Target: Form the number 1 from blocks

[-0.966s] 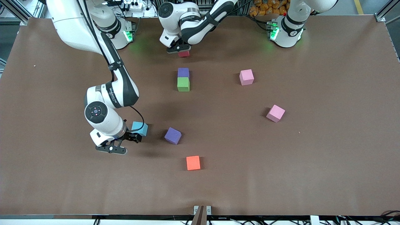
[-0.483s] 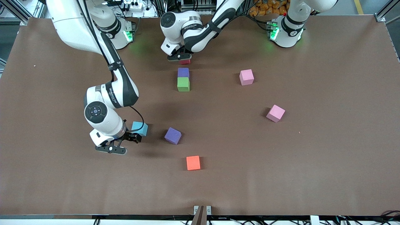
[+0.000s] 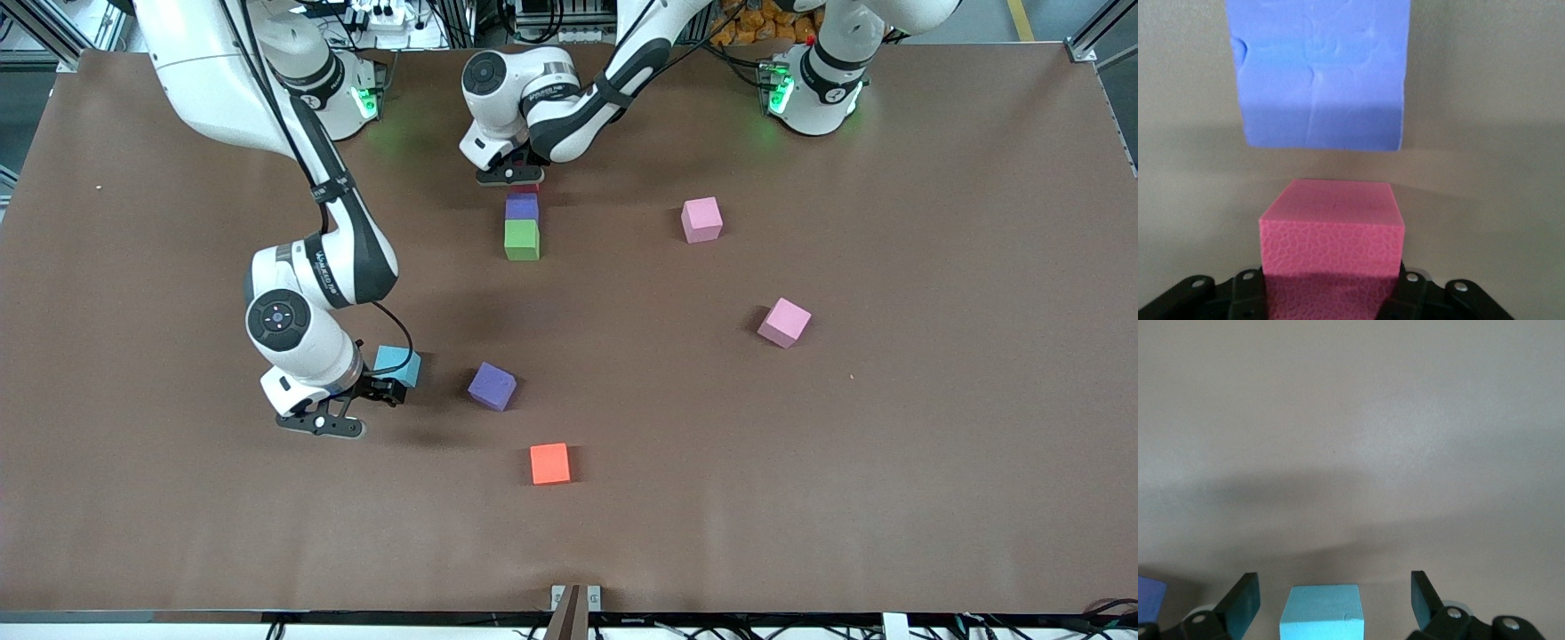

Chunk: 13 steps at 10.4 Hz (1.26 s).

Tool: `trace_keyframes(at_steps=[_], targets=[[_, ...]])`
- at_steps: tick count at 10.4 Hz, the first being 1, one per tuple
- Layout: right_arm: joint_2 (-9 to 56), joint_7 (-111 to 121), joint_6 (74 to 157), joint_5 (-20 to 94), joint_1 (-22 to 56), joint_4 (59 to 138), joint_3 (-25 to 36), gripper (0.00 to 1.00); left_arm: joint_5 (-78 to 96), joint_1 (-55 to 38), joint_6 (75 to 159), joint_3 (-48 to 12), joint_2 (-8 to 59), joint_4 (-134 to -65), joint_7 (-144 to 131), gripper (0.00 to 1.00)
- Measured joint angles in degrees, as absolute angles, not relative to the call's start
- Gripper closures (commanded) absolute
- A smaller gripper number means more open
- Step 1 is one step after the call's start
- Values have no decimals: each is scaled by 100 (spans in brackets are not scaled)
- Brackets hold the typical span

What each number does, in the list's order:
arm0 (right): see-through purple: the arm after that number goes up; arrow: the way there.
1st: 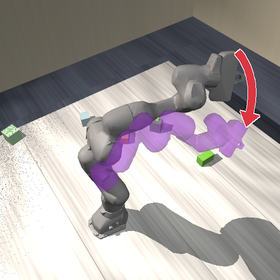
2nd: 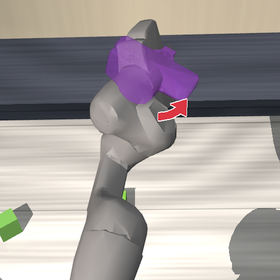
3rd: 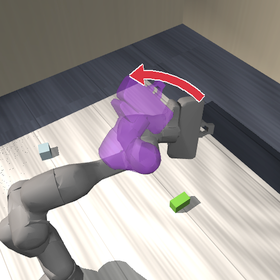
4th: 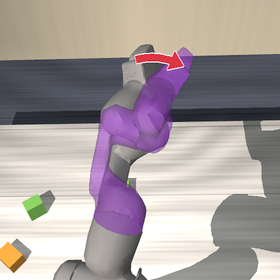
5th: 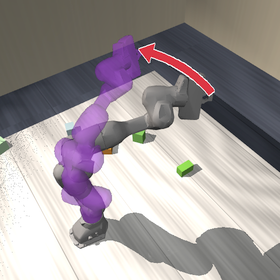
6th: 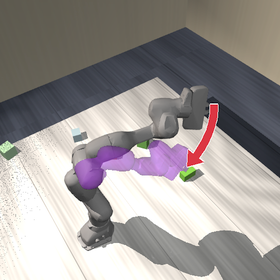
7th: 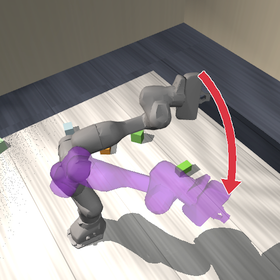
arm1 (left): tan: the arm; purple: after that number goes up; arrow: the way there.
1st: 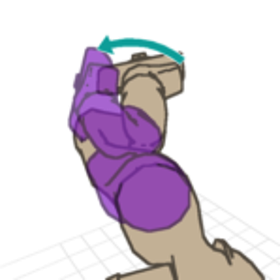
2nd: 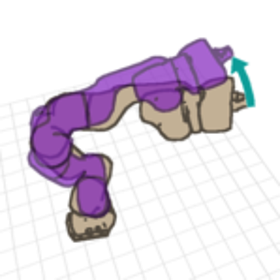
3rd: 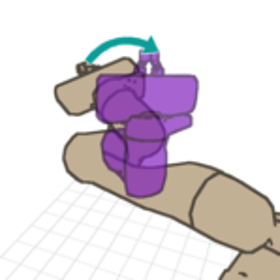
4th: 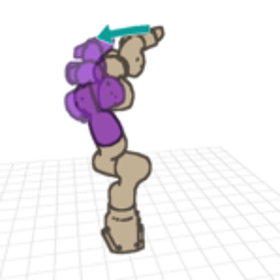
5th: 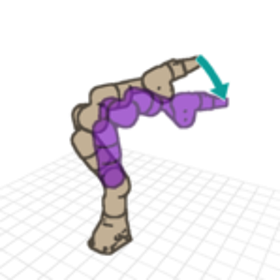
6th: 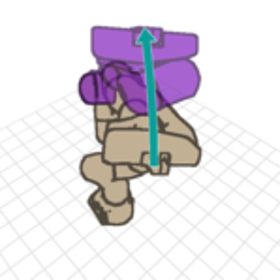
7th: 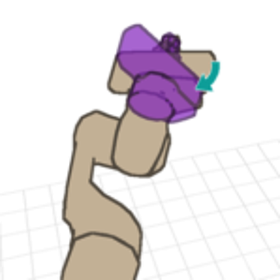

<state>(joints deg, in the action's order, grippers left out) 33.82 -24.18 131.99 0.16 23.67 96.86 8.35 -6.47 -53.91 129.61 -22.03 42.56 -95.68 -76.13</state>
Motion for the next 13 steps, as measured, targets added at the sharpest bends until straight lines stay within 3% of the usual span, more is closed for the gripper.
trace_keyframes(at_steps=[6, 7, 8, 12, 13], targets=[[3483, -1616, 13232, 22, 2500, 9974, 772, 0, -647, -5285, 12995, -2119, 4259, -9565, -7411, 98], [3484, -1570, 13251, 22, 2500, 10015, 772, 0, -647, -5281, 13003, -2107, 4260, -9562, -7410, 25], [3490, -1532, 13280, 22, 2506, 10046, 770, 0, -647, -5279, 13010, -2070, 4260, -9550, -7410, 0], [3601, -1523, 13619, 335, 2609, 10278, 762, 0, -647, -5267, 13024, -1999, 4260, -9500, -7360, 0], [3623, -1523, 13638, 348, 2610, 10294, 762, 4, -647, -5271, 13024, -2001, 4254, -9476, -7360, 0]])
